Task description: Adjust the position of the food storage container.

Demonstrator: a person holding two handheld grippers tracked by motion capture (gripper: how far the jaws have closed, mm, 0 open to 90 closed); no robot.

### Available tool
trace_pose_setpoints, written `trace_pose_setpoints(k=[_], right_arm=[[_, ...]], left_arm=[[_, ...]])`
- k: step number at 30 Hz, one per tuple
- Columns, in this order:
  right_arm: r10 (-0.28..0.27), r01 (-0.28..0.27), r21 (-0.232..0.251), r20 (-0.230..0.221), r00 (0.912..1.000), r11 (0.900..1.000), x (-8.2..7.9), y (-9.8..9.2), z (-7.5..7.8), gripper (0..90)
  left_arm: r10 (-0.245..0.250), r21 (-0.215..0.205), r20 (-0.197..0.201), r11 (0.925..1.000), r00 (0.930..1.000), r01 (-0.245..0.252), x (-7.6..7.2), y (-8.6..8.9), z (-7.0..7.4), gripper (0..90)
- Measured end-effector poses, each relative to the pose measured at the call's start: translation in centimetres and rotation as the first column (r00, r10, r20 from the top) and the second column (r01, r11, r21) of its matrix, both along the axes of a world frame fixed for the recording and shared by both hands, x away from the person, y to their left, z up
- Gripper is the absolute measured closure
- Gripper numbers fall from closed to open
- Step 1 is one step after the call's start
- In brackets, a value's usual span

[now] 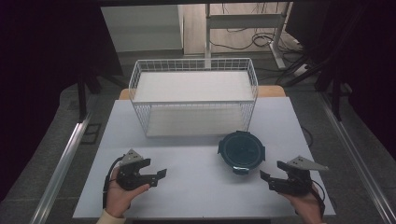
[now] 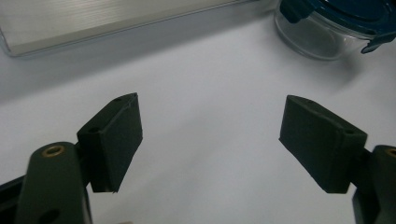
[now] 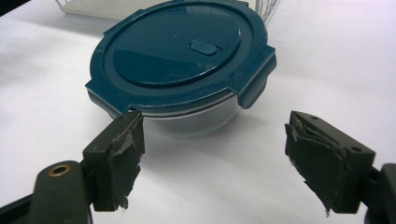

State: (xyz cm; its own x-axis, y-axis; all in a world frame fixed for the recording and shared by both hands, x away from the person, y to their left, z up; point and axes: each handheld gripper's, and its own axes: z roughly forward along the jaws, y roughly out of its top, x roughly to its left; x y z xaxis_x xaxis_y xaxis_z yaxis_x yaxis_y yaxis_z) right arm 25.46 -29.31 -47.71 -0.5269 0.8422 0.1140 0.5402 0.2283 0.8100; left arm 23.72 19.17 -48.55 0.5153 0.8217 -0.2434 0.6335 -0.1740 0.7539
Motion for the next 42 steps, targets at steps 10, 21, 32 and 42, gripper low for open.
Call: trace_pose_setpoints(k=[10, 21, 32, 42], right_arm=[[-0.002, 0.002, -0.014, -0.017, 0.9999, 1.000, 0.1, -0.1, -0.1, 22.6], [-0.007, 0.006, -0.016, -0.026, 0.9996, 1.000, 0.2, -0.2, -0.2, 23.5], [-0.036, 0.036, 0.000, -0.044, 0.9984, 0.999, 0.4, -0.3, 0.4, 25.2], [-0.043, 0.042, -0.016, -0.089, 0.9951, 0.999, 1.6, -0.3, 1.5, 31.7]], left_arm=[[-0.008, -0.003, 0.003, 1.0000, 1.0000, 0.008, 0.0, 0.1, 0.0, 20.7], [-0.004, -0.032, -0.015, 0.9995, 0.9999, 0.003, 0.0, 0.2, 0.1, 20.9], [0.009, -0.025, -0.026, 0.9997, 0.9996, -0.009, 0.1, 0.3, 0.0, 20.9], [0.000, -0.034, -0.026, 0.9994, 0.9997, -0.001, 0.2, 0.6, 0.2, 21.3]])
